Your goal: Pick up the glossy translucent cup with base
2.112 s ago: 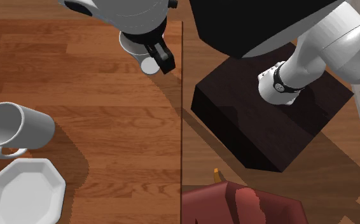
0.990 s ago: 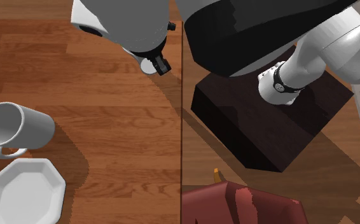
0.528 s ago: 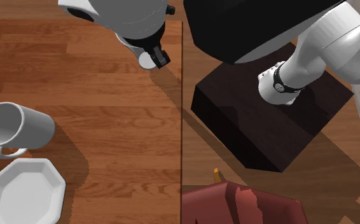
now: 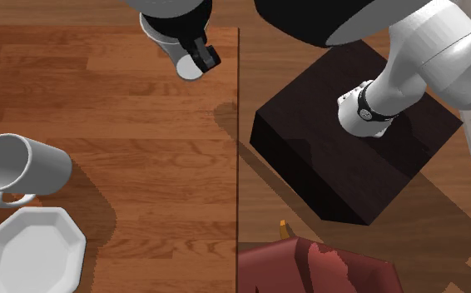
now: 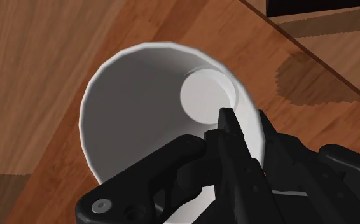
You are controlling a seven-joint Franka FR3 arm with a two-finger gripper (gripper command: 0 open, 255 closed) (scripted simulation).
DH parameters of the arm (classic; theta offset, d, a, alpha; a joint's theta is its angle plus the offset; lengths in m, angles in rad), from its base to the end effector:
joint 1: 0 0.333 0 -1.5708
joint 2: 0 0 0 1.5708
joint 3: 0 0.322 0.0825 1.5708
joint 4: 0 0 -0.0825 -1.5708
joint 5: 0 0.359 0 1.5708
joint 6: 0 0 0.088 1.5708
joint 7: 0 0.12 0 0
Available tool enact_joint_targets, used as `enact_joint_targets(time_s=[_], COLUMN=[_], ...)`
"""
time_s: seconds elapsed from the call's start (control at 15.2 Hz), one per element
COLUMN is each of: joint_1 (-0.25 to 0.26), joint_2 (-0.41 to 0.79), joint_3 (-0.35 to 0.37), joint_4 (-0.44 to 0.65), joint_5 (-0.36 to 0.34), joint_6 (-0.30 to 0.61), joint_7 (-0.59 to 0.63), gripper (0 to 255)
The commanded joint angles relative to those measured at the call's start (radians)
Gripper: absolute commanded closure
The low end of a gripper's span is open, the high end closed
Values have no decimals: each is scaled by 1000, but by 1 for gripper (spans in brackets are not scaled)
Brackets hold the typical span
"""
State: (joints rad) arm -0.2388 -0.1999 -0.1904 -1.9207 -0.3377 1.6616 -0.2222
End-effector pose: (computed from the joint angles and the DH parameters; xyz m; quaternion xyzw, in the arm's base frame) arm 0.4062 -0.2345 0.5709 0.9853 -0.0793 -0.0761 0.1308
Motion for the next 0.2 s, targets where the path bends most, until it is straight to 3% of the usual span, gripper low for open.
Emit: enact_joint_targets(time_s=[0.0, 0.13], joint_1=[1, 1], joint_2=[1, 1], joint_3=[3, 3], joint_4=[28, 30], joint_5=[2, 2], joint_6=[-27, -29], joint_7=[-5, -6], gripper=[255, 255])
